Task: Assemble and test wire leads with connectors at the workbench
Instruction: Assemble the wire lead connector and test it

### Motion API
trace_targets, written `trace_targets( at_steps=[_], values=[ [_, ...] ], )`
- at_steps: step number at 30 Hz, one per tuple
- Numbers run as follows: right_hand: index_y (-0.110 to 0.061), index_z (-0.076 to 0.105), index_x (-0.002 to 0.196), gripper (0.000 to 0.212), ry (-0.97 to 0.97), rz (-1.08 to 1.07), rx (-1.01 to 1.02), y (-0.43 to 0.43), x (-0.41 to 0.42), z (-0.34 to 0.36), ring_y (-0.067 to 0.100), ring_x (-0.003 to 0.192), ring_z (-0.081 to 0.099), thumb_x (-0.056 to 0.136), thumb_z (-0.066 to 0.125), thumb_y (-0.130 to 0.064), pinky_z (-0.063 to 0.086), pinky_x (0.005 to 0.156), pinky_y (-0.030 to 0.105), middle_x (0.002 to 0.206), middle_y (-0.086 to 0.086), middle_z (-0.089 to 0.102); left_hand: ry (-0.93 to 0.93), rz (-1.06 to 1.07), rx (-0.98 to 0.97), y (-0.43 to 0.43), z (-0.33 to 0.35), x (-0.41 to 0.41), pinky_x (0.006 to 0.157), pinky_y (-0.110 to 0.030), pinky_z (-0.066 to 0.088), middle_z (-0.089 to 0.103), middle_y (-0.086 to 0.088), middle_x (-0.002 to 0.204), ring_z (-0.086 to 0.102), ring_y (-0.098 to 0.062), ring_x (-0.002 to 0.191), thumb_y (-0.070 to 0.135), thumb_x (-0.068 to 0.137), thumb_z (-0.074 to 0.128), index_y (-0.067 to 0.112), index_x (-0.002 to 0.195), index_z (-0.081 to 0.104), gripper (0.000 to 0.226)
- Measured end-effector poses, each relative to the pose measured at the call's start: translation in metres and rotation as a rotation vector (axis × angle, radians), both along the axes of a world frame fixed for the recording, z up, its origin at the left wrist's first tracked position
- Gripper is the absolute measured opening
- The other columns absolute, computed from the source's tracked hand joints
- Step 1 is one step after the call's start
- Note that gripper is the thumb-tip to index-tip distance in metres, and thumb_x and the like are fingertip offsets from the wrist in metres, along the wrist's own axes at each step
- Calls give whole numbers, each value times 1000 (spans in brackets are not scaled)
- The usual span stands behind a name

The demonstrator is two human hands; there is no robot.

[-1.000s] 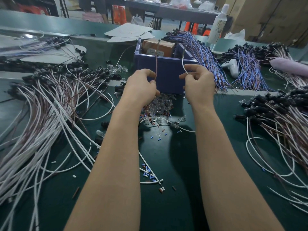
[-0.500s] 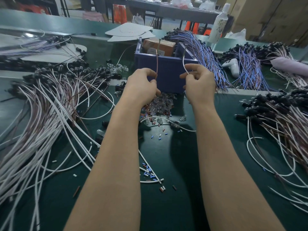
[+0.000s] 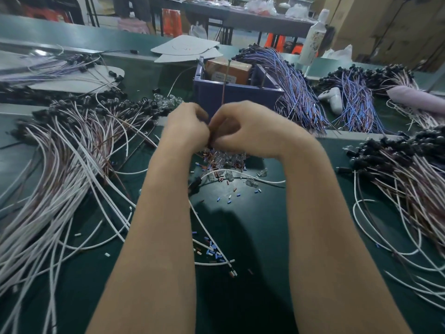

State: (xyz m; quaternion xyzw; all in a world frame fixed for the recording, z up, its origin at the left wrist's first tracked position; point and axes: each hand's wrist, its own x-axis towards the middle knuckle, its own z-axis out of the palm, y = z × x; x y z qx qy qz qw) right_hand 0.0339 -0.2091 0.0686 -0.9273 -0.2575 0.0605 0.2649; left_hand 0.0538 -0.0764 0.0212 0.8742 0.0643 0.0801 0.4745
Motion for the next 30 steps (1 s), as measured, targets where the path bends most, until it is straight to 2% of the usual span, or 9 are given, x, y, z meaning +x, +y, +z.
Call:
trace_targets(
  at_steps=[3,8,11,13,16,20,24,26,30],
  values=[
    [-18,70,102,20,7,66,-258,10,-2,-6,16,88,63,82,68,-19,49,70,24,99,-1,69,-11,114,-65,5,1,-3,92,-44,51,66,-19,109,61,-35,105,7,91,43,15,97,64,24],
    [-17,61,121,38,127,178,-400,36,-5,-27,13,92,52,85,69,-23,38,72,20,119,-1,61,-159,178,-156,1,10,-3,92,-39,50,63,-5,95,63,-27,99,15,92,48,13,101,64,19],
    [-10,55,126,42,75,221,-557,55,-7,-42,19,101,56,88,65,-24,46,83,26,122,5,60,-174,160,-185,-1,11,-4,91,-39,51,63,-3,92,65,-25,96,15,91,48,17,95,60,13],
    [-8,59,119,36,84,194,-549,56,-5,-44,23,105,59,89,64,-27,49,88,30,118,7,63,-188,176,-208,0,11,-3,92,-40,51,64,-4,92,65,-26,96,15,91,48,18,93,60,12],
    [-15,66,107,21,64,50,-265,40,3,-35,18,87,59,92,59,-29,47,74,24,106,4,67,-213,186,-226,2,12,-1,92,-39,50,69,-7,98,63,-22,98,14,91,48,17,92,61,13],
    [-19,66,98,11,-160,-223,390,8,14,-18,8,68,61,94,57,-25,53,67,24,84,-3,68,-245,33,-227,-2,15,-3,82,-33,52,68,-4,91,61,-15,82,19,93,52,16,96,64,12],
    [-13,63,84,5,-8,-343,966,-13,16,-10,12,62,68,89,65,-13,57,63,25,70,2,69,-242,-290,-186,-16,19,-10,71,-14,48,68,8,92,64,-2,86,30,96,52,20,104,61,16],
    [-10,64,79,8,39,-355,1059,-17,18,-11,13,59,67,86,68,-12,55,59,23,66,3,67,-266,-364,-222,-21,20,-12,70,-13,49,70,4,95,67,-5,88,28,95,56,15,113,59,22],
    [-17,63,70,16,-19,-397,946,-22,23,-15,1,47,47,83,72,-21,38,51,17,52,-11,56,-352,-359,-251,-23,19,-13,73,-21,54,72,-3,82,67,-8,71,18,93,59,9,106,63,16]
  ],
)
